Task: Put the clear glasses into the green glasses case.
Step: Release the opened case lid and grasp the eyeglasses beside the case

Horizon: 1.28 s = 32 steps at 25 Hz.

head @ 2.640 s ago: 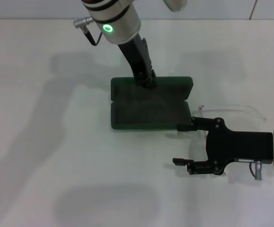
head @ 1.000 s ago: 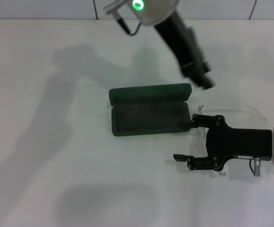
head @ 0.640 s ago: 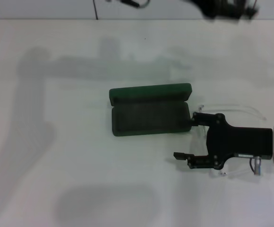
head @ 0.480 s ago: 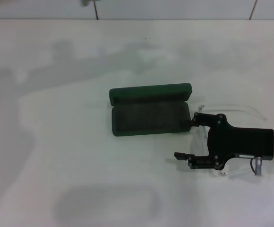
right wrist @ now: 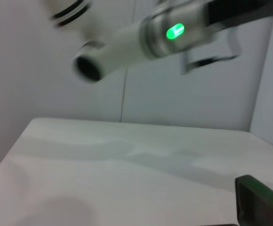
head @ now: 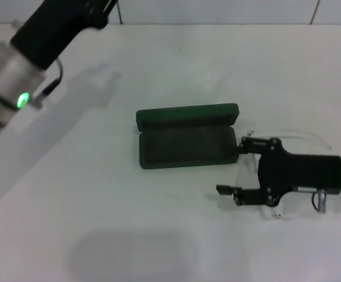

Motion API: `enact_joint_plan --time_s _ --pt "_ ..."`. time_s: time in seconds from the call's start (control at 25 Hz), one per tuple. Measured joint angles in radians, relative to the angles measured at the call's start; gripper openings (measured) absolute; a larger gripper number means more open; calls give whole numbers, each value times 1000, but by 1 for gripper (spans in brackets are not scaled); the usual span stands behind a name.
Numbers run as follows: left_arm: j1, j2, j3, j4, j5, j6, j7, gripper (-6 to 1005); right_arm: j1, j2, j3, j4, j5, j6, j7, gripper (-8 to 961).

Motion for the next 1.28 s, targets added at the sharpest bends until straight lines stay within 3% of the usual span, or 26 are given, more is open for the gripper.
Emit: enact_joint_plan --time_s 0.08,0.12,0.24,0.44,0.64,0.84,1.08,1.28 --pt "66 1 -1 34 -24 45 56 388 -6 0 -5 -49 -6 0 94 748" --pt "136 1 -3 52 -50 105 83 388 -17 -1 -19 -122 -18 0 196 748" --pt "191 1 -4 56 -72 148 93 388 -32 -3 -36 -207 -28 4 299 748" --pt "275 1 -4 59 -78 201 145 387 -46 -5 -46 -453 -144 44 670 748" --pt "298 2 -2 48 -78 217 163 387 7 -4 -52 -694 -410 63 1205 748" --pt "303 12 -2 40 -76 218 152 387 124 -6 -64 -880 -704 -87 1713 748" --pt "290 16 0 -46 13 220 102 387 304 -2 -80 -930 -895 -320 2024 748" --pt "283 16 1 -50 20 222 94 386 338 8 -134 -909 -946 -356 2094 748"
